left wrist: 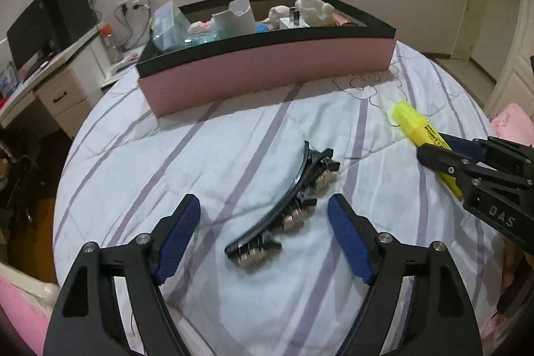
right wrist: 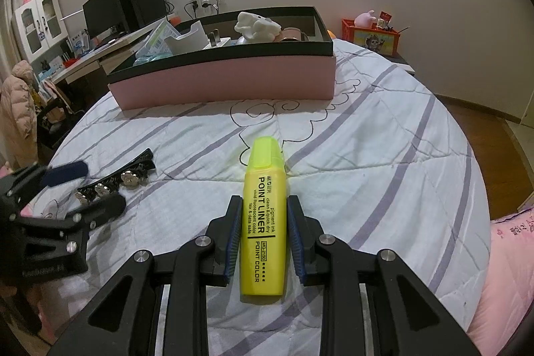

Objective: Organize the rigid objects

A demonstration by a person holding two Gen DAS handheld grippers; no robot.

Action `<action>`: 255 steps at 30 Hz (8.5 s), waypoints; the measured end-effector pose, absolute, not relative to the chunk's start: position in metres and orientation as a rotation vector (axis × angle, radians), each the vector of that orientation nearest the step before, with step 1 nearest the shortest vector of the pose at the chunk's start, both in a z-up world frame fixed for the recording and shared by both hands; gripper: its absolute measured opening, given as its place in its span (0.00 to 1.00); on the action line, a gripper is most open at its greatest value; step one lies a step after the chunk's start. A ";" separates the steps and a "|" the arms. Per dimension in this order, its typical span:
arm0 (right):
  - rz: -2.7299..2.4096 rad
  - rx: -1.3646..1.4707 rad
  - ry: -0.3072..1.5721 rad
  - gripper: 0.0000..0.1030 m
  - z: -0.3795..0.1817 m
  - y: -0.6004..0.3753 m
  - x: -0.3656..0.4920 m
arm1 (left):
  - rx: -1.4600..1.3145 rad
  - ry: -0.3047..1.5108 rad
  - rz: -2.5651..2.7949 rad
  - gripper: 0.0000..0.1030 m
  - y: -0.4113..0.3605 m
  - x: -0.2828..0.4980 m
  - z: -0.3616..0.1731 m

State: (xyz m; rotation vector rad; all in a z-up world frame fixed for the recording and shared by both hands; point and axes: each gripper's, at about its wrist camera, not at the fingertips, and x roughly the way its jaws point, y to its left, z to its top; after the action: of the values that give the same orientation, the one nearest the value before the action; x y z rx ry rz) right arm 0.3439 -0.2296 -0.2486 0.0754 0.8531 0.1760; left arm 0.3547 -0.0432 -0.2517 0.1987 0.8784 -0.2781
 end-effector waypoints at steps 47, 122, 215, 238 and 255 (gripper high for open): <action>0.248 0.043 0.663 0.26 -0.190 -0.195 0.321 | 0.030 0.652 -0.127 0.19 -0.018 0.327 -0.192; 0.166 0.025 0.676 0.65 -0.166 -0.198 0.534 | 0.102 0.661 -0.088 0.71 -0.051 0.555 -0.174; 0.124 -0.026 0.047 0.88 0.029 -0.184 0.021 | 0.115 -0.042 0.006 1.00 -0.012 0.013 0.020; 0.126 -0.030 0.047 0.88 0.030 -0.181 0.019 | 0.113 -0.043 0.012 1.00 -0.012 0.013 0.017; 0.131 -0.032 0.052 0.88 0.030 -0.178 0.019 | 0.114 -0.040 0.019 1.00 -0.015 0.013 0.017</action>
State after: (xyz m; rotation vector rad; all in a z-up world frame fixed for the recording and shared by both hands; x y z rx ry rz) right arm 0.0187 -0.1782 0.0304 -0.0323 0.0523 0.1307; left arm 0.0126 -0.0145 0.0169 0.1140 -0.0398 0.0187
